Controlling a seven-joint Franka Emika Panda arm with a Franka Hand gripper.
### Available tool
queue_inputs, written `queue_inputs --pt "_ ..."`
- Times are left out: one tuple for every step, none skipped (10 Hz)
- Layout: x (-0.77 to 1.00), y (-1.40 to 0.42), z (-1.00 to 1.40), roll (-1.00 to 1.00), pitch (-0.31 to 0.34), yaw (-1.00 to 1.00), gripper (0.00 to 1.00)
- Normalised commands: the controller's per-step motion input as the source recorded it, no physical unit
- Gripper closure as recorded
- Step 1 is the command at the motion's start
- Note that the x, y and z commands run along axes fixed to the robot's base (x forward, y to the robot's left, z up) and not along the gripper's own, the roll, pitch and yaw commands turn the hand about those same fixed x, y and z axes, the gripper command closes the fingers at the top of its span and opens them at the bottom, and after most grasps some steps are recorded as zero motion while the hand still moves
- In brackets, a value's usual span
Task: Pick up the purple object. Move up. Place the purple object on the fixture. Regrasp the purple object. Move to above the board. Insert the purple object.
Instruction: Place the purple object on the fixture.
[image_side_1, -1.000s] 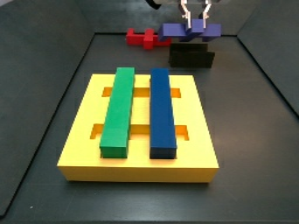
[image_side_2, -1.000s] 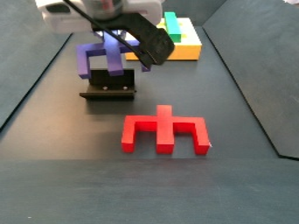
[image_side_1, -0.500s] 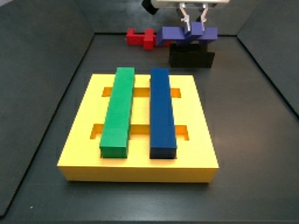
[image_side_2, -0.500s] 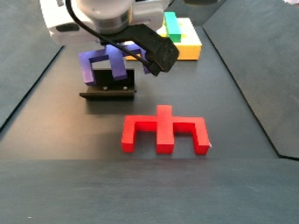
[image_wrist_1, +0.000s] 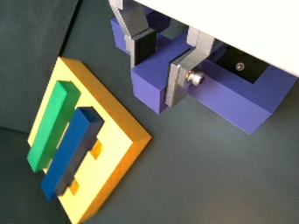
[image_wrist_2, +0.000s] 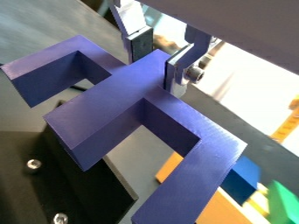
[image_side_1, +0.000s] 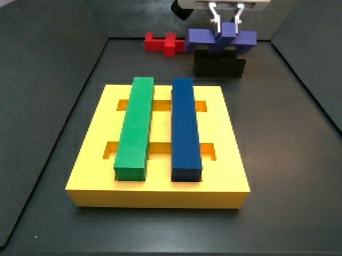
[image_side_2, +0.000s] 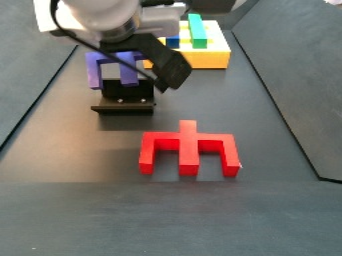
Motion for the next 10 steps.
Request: queue_inputs --pt "-0.08 0.14 -0.21 -0.35 -0.103 -0.16 1.0" --pt "0.0 0.13 -0.18 -0.04 -0.057 -0.04 1.0" --pt "0.08 0.1 -0.32 0.0 -0.023 -0.03 1.0" --pt "0.11 0.11 -0.33 0.04 0.0 -0.06 1.0" --pt "0.19 0.09 -0.32 0.16 0.0 -0.03 1.0" --pt "0.3 0.1 -0.33 0.09 0.0 -0.01 1.0" --pt "0.43 0.12 -0.22 0.0 0.014 -0.03 1.0" --pt "0.38 0.13 -0.2 -0.05 0.0 -0.03 1.0" --pt "0.07 0.17 -0.18 -0.02 0.0 -0.03 1.0" --pt "-0.05 0.21 -0.17 0.0 0.0 0.0 1.0"
